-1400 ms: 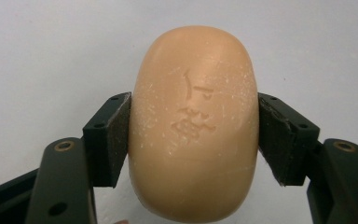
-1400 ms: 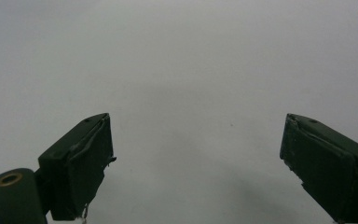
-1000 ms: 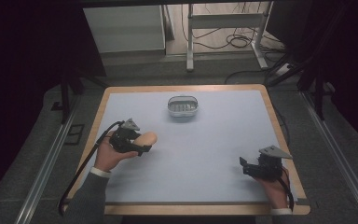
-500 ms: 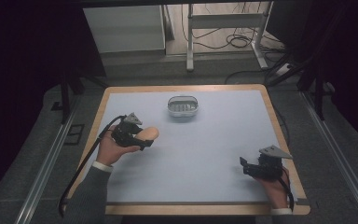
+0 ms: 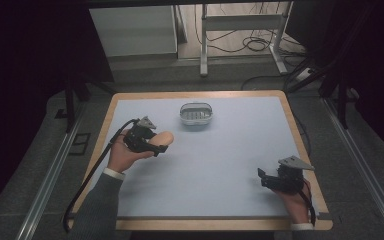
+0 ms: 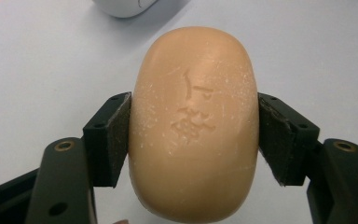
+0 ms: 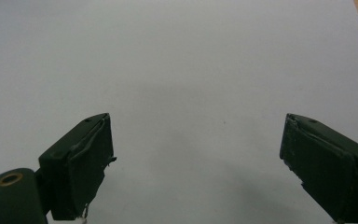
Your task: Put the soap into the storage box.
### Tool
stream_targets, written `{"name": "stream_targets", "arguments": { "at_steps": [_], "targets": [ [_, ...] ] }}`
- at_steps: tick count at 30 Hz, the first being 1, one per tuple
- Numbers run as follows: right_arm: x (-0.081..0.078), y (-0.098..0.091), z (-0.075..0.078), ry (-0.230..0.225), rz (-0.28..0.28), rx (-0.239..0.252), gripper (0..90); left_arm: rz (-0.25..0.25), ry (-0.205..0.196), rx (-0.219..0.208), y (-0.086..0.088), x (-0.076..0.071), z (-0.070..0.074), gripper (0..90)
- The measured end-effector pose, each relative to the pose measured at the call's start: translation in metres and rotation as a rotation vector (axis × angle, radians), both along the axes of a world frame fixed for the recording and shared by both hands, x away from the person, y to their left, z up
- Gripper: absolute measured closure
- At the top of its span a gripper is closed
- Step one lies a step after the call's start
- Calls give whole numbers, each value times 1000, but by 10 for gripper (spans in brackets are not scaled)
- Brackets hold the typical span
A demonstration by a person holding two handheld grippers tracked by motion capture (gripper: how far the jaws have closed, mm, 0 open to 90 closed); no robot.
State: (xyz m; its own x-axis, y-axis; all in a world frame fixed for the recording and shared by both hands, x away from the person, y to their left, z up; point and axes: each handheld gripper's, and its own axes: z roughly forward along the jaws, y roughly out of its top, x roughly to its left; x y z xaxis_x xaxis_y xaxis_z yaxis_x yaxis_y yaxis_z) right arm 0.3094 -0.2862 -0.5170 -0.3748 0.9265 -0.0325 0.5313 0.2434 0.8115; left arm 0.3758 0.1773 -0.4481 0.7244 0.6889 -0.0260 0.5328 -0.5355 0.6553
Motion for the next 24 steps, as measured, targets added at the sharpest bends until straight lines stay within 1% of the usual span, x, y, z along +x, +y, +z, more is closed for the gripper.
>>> {"name": "stream_targets", "arguments": {
  "at_steps": [7, 10, 13, 16, 19, 22, 24],
  "targets": [
    [0, -1, 1, 0, -4, 2, 95, -1, -5, -5, -2, 7, 2, 327],
    [0, -1, 0, 1, -4, 2, 95, -2, -3, 0, -4, 9, 2, 327],
    [0, -1, 0, 1, -3, 2, 96, -5, -10, 5, -5, 12, 4, 327],
    [0, -1, 0, 2, -3, 2, 96, -12, -1, -12, -6, 17, 5, 327],
    [0, -2, 0, -2, -6, 5, 97, -2, -1, -22, -8, 22, 6, 327],
    [0, -3, 1, -6, -7, 6, 98, -3, -6, -11, -9, 28, 8, 327],
    [0, -3, 1, -5, -9, 6, 98, 0, -6, -16, -11, 31, 8, 327]
  ]
}}
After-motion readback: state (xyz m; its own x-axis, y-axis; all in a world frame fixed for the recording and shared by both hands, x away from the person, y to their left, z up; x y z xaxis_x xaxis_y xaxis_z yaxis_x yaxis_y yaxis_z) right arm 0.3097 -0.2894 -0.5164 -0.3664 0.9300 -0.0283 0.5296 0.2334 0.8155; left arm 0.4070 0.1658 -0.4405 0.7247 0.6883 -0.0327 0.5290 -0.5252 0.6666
